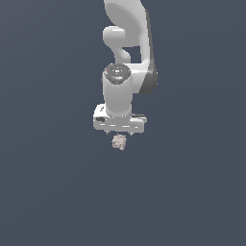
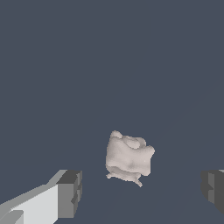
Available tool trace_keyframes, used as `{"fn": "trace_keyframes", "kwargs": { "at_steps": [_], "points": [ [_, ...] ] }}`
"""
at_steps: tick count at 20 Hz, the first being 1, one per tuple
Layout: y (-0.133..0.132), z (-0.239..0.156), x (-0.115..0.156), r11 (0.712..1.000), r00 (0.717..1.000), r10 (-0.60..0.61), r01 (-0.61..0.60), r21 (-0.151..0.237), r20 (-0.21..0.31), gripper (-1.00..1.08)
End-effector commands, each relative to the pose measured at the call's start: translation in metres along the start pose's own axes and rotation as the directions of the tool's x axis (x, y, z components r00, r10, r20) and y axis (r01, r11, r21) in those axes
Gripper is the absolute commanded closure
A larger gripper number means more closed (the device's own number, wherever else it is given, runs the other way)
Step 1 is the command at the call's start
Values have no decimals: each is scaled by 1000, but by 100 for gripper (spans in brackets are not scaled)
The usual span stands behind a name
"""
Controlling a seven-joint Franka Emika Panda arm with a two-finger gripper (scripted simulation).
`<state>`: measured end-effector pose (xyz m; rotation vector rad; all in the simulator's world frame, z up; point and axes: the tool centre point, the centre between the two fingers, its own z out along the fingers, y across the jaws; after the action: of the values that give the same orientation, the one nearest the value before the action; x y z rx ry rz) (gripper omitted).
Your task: Pick up the object and move it to a goal position.
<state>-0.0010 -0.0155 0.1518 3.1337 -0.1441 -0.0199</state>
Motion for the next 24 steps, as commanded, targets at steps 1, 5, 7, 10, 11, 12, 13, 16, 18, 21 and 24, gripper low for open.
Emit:
{"fn": "trace_keyframes", "kwargs": {
  "at_steps": [1,5,7,10,11,12,13,16,18,21,24],
  "points": [
    [0,8,-3,1000,1000,31,-31,2,-1,-92],
    [1,26,-10,994,994,105,-105,5,-4,-92],
    [1,35,-14,989,989,147,-147,6,-5,-92],
    [2,46,-20,980,980,197,-197,7,-8,-92],
    [2,49,-21,977,977,211,-211,8,-8,-92],
    [3,52,-23,975,975,223,-223,8,-9,-92],
    [3,54,-24,972,972,233,-233,8,-9,-92],
    [4,59,-26,967,967,255,-255,8,-10,-92],
    [4,60,-27,965,965,261,-261,8,-11,-92],
    [4,60,-27,966,966,257,-257,8,-10,-92],
    [4,65,-27,966,966,257,-257,8,-10,-92]
  ]
}}
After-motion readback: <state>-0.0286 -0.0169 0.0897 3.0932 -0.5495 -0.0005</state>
